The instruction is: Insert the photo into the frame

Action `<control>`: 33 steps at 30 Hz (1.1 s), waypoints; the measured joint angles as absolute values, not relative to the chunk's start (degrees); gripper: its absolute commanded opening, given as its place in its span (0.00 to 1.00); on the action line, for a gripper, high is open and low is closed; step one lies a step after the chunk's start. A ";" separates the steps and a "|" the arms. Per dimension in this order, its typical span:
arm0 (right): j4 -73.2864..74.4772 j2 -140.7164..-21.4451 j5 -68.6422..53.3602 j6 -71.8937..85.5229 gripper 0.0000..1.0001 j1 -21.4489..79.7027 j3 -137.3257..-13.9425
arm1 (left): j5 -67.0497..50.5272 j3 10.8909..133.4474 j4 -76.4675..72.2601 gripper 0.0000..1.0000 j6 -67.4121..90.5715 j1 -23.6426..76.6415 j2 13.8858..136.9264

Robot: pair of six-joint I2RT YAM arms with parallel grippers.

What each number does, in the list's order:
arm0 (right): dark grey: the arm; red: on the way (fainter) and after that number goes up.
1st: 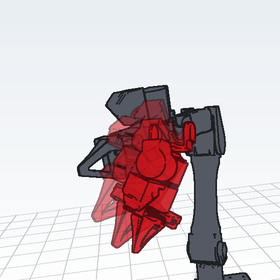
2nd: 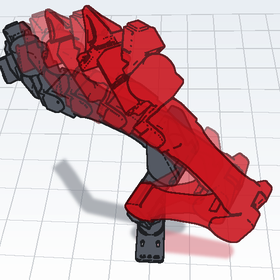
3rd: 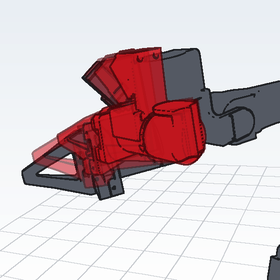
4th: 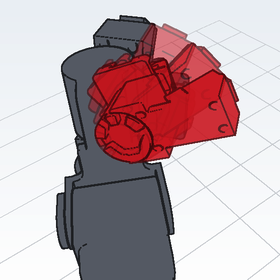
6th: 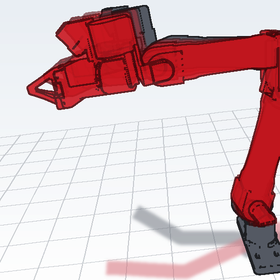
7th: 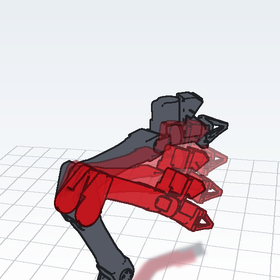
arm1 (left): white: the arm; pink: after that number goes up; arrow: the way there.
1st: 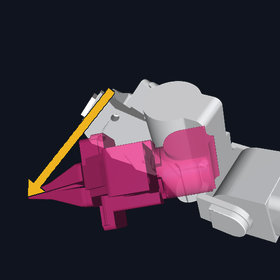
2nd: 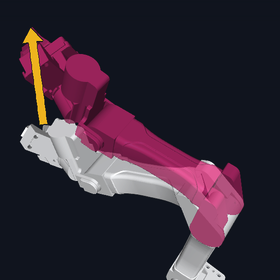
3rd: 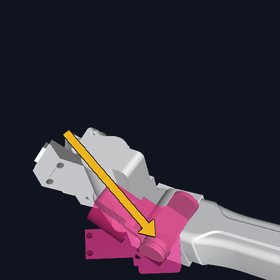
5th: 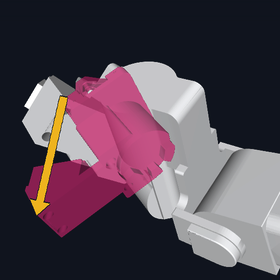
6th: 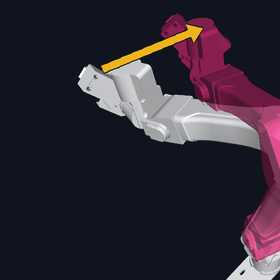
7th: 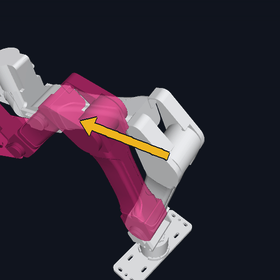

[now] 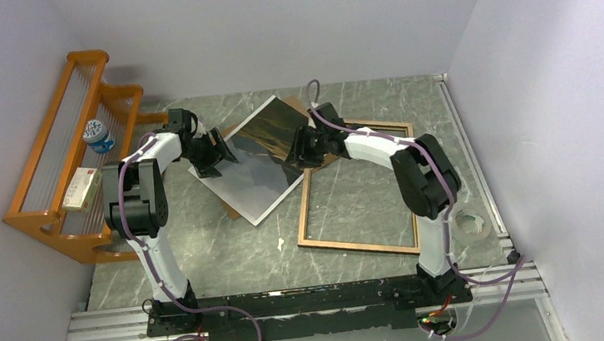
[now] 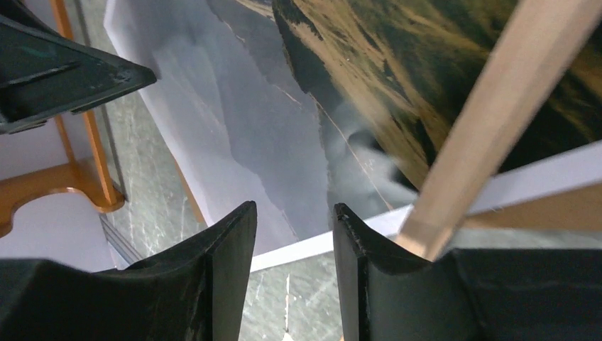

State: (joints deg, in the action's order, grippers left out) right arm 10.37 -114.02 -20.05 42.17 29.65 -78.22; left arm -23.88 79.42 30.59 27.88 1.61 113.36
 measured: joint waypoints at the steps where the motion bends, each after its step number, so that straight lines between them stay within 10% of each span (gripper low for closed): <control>1: 10.31 -115.48 -20.29 42.41 0.46 30.26 -79.09 | -24.14 79.42 30.57 0.75 27.94 1.61 113.36; 33: 32.12 -124.20 8.75 44.27 0.45 31.57 -95.00 | -24.82 87.00 37.69 0.75 28.42 1.78 119.31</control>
State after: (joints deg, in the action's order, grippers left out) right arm 32.12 -124.20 8.75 44.27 31.57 -95.00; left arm -24.82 87.00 37.69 28.42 1.78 119.31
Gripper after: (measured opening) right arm 0.448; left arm 0.744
